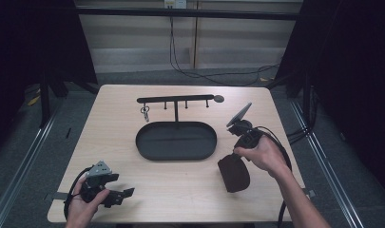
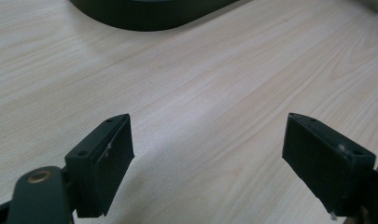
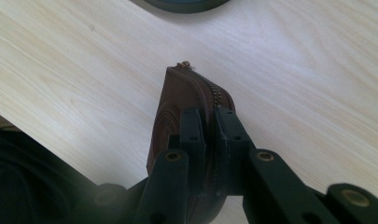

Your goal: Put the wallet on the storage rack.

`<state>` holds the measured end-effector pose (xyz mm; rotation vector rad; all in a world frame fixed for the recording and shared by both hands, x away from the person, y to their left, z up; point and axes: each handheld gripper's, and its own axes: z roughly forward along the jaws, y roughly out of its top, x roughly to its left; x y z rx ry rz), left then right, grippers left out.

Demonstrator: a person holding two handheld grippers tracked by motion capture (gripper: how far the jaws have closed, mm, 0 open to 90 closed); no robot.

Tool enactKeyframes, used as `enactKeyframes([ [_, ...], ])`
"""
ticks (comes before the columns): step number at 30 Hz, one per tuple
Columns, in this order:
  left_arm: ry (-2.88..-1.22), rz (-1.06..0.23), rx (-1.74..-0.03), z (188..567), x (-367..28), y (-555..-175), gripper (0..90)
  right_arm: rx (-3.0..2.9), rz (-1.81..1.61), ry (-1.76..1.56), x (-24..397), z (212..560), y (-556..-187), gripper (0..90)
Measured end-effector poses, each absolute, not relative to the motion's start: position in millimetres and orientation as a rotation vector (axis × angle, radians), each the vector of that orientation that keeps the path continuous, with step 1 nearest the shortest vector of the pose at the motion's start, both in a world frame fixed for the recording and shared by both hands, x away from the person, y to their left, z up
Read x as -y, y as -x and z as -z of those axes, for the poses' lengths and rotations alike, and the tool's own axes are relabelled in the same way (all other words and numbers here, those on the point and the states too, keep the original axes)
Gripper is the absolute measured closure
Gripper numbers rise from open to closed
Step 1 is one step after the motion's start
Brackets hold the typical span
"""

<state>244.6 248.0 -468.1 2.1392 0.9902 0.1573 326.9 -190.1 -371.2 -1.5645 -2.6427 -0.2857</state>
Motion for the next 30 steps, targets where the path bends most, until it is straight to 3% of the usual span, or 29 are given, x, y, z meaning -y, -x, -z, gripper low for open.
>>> enactKeyframes([
  [30, -2.131, -0.151, -0.992, 468, -251, -246, 16.3, 2.66, 0.197, 1.636, 178, 345, -361, 82.8],
])
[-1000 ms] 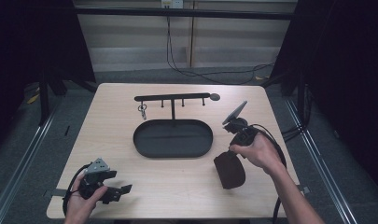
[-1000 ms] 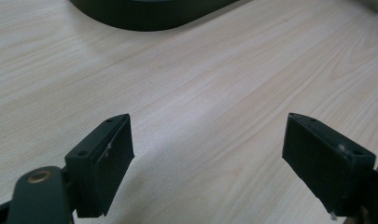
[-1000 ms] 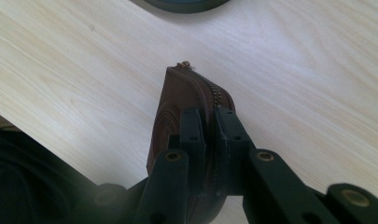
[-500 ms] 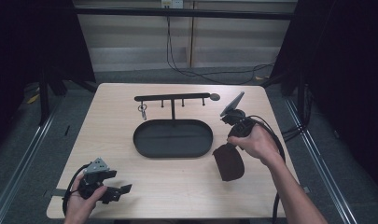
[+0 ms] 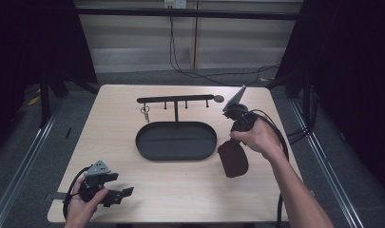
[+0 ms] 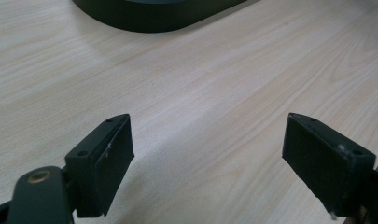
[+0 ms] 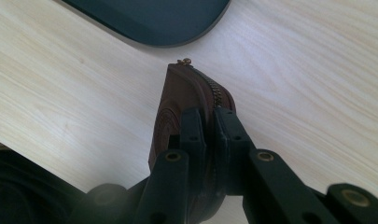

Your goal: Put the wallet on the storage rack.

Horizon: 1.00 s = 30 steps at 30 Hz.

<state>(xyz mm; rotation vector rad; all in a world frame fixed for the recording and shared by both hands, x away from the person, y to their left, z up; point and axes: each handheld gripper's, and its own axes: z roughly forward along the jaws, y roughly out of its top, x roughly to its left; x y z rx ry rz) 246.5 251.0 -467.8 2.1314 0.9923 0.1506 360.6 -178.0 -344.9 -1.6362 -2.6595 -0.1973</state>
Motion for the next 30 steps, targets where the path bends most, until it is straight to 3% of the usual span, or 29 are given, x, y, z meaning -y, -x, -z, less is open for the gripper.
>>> enactKeyframes([
  [30, -2.13, -0.151, -0.995, 467, -253, -248, 16.3, 2.633, 0.321, 1.721, 173, 333, -410, 82.9],
])
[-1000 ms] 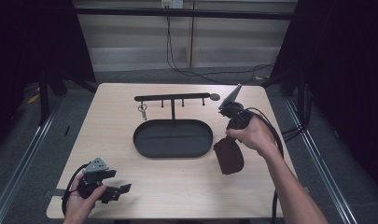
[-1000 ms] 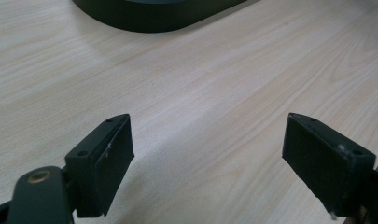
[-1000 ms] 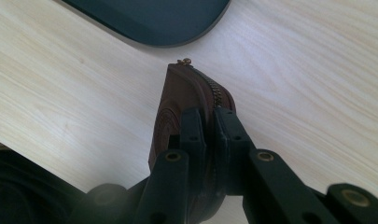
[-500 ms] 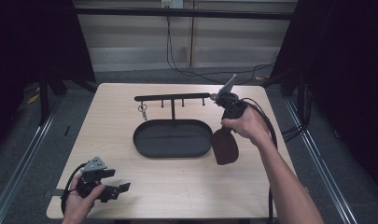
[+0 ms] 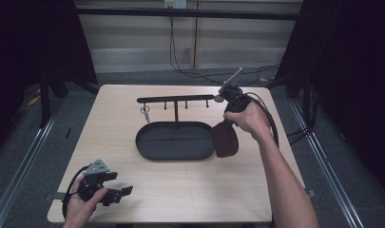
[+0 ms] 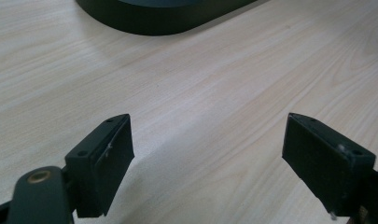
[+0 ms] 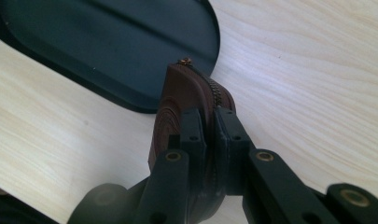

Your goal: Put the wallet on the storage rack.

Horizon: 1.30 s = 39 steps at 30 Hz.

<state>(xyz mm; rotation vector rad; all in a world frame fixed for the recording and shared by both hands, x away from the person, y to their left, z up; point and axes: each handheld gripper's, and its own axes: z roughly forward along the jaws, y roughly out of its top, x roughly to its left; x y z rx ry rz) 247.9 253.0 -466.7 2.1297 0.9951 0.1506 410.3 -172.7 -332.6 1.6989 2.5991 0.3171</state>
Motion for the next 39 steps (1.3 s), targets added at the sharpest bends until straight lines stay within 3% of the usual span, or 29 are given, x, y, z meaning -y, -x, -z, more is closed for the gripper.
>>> enactKeyframes([
  [39, -2.116, -0.148, -0.999, 466, -255, -247, 16.4, -2.47, -0.827, -1.854, 173, 374, -431, 84.4],
])
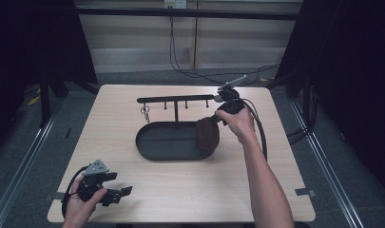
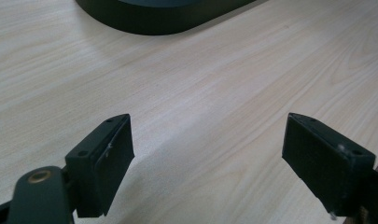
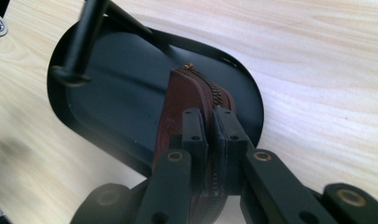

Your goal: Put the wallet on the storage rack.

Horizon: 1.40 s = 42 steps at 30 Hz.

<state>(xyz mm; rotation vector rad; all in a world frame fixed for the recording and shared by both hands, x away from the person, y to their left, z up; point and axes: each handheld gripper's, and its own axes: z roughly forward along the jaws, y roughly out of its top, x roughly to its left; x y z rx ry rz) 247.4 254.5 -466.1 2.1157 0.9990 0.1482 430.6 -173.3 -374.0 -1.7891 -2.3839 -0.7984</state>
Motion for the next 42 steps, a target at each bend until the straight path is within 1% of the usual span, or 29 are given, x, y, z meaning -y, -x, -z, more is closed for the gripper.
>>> enactKeyframes([
  [14, -2.12, -0.148, -0.999, 467, -255, -248, 16.4, 2.34, 0.935, 1.817, 172, 398, -433, 84.6],
  [24, -2.114, -0.15, -1.001, 466, -256, -248, 16.4, 2.25, 0.969, 1.86, 176, 417, -435, 84.4],
  [42, -2.11, -0.151, -0.987, 465, -257, -247, 16.4, 2.228, 1.0, 1.886, 168, 451, -433, 80.0],
])
